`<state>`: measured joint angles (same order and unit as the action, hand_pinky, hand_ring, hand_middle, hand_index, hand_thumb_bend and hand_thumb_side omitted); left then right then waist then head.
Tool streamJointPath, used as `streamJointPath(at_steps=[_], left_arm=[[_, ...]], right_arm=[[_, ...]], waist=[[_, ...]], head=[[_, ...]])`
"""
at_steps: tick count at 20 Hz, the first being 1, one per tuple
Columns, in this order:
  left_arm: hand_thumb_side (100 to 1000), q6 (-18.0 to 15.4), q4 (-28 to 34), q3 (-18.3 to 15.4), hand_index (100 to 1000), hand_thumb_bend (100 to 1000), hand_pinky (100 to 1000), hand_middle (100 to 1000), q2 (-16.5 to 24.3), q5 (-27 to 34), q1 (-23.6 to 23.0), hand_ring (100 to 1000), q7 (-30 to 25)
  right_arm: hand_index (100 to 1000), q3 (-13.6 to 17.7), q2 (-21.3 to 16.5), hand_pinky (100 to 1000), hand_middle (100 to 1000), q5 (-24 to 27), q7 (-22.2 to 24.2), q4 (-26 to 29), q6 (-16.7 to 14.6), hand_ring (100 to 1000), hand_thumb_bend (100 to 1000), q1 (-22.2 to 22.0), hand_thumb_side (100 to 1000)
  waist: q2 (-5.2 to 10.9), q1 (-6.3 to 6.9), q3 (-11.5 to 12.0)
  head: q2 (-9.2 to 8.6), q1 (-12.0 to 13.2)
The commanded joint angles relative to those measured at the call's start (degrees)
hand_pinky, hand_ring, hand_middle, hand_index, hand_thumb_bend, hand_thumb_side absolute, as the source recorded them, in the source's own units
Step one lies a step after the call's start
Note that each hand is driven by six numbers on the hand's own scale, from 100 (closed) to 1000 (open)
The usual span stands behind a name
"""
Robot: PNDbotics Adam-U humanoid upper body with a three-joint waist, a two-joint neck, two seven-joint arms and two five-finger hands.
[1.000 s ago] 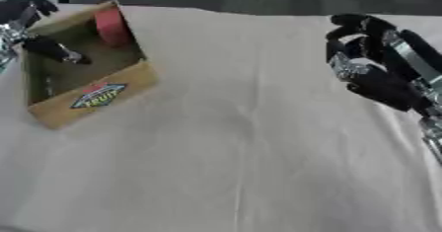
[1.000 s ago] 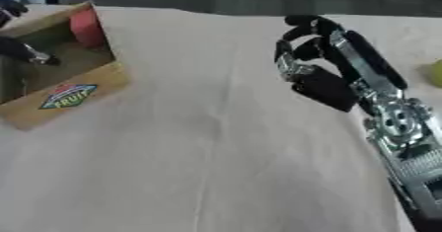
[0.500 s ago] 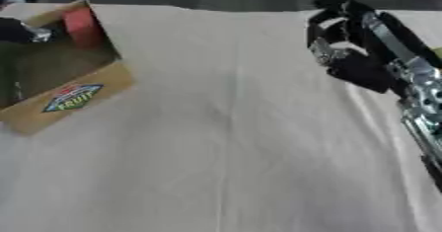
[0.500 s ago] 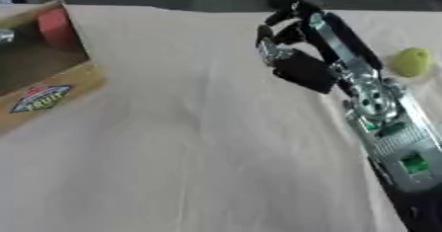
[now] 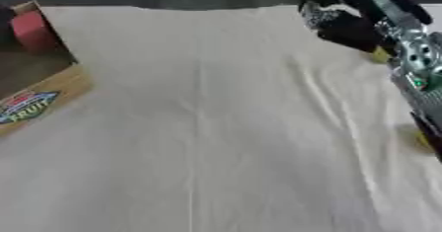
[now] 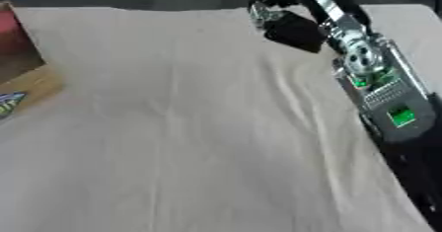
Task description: Pick up the objects with one hand, pass them to the other hand, and then place them into the box on the other side of the table.
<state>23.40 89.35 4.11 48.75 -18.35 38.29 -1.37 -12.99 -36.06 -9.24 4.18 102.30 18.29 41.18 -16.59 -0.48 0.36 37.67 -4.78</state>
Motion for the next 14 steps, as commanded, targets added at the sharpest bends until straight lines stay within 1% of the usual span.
streamJointPath(at_steps=[1, 5, 9, 10, 11, 14], left_arm=[[392, 0.6, 2.6, -0.2, 754, 703, 757, 668, 2.9, 3.3, 0.2, 715, 0.6], [395, 0.5, 3.6, 0.1, 753, 694, 757, 667, 3.4, 5.8, -0.3, 714, 1.7], [404, 0.7, 3.5, 0.3, 755, 687, 758, 667, 3.5, 6.4, -0.4, 715, 2.1], [405, 0.7, 3.4, 0.4, 755, 687, 758, 667, 3.6, 6.4, -0.4, 716, 2.1], [406, 0.8, 3.4, 0.4, 755, 685, 758, 667, 3.5, 6.4, -0.4, 716, 2.1], [408, 0.8, 3.2, 0.5, 755, 682, 759, 668, 3.3, 6.4, -0.3, 716, 2.1]], right_arm=[[902, 2.4, -6.0, 794, 780, 0.8, 1.6, -1.3, -0.6, 747, 139, -0.3, 471], [907, 4.8, -11.2, 811, 799, 0.7, 4.8, -4.1, -2.4, 770, 154, -1.9, 447], [914, 6.0, -15.3, 825, 818, -1.3, 8.4, -7.2, -5.1, 793, 195, -2.9, 430], [914, 6.2, -16.0, 826, 820, -1.8, 9.4, -7.9, -5.7, 795, 203, -3.0, 423], [917, 6.3, -16.7, 832, 830, -2.5, 10.4, -8.5, -6.3, 805, 230, -3.0, 410], [920, 6.2, -18.0, 836, 836, -4.4, 13.3, -11.1, -8.2, 814, 255, -2.7, 404]], waist=[[1.46, 0.07, -0.1], [1.33, 0.08, -0.2], [1.26, 0.07, -0.2], [1.26, 0.07, -0.2], [1.25, 0.06, -0.2], [1.27, 0.05, -0.2]], head=[[0.01, -1.3], [0.16, -2.6], [0.15, -3.9], [0.15, -4.1], [0.11, -4.3], [0.01, -4.8]])
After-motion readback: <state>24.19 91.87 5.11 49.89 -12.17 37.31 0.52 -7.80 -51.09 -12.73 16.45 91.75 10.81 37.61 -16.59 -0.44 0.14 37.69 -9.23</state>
